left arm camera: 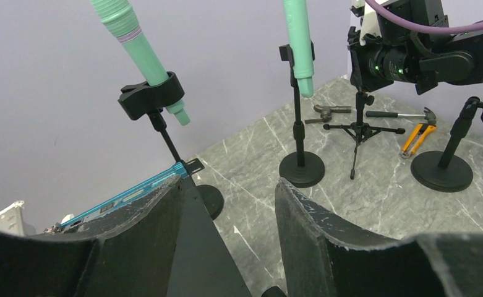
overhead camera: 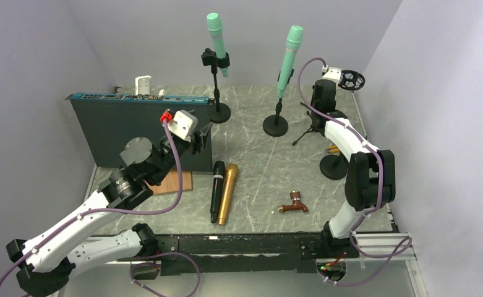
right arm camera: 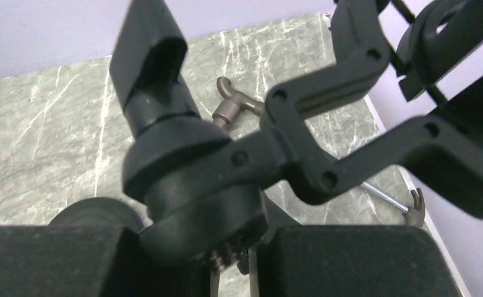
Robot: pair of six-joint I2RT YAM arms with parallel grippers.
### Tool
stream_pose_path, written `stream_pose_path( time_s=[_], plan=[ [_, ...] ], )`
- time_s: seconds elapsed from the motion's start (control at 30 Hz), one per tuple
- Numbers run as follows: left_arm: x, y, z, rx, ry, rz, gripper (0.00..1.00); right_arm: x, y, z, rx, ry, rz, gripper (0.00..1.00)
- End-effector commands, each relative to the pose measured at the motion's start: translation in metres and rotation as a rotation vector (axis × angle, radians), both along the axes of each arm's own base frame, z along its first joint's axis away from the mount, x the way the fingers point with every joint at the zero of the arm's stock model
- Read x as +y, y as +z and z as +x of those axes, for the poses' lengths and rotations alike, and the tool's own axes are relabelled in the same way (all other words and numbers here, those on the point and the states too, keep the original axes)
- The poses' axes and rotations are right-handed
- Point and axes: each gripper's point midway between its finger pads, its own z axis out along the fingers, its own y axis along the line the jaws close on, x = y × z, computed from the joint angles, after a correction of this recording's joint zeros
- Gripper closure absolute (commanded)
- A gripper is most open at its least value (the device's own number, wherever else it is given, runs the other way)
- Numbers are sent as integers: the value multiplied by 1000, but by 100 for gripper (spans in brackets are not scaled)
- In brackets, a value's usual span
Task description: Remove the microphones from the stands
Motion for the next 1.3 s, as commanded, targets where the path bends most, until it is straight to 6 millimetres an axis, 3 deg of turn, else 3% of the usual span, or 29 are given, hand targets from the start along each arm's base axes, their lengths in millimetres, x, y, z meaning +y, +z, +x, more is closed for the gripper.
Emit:
stream_pose_path(
  time_s=[0.0, 0.23, 0.63, 0.77, 0.93, 1.1, 1.27],
  plan=[
    [-1, 13, -3, -33, -11, -33, 41, 3, 5, -14, -12, 31, 15, 84],
    [-4, 15, -7, -29, -32, -41, 42, 27, 8, -51, -42, 120, 149, 100],
    [-8, 18, -13, -23, -66, -57, 42, 112, 21, -119, -65, 367, 213, 100],
    [-10, 16, -12, -21, -66, -54, 42, 133, 11, -140, -35, 387, 238, 100],
    [-15, 13, -12, -12, -75, -44, 42, 144, 2, -158, -20, 394, 271, 100],
    [-19, 8, -10, -1, -82, -37, 42, 174, -2, -170, -16, 460, 319, 100],
    [-24, 1, -6, 13, -76, -17, 42, 198, -9, -182, 26, 411, 379, 100]
  ],
)
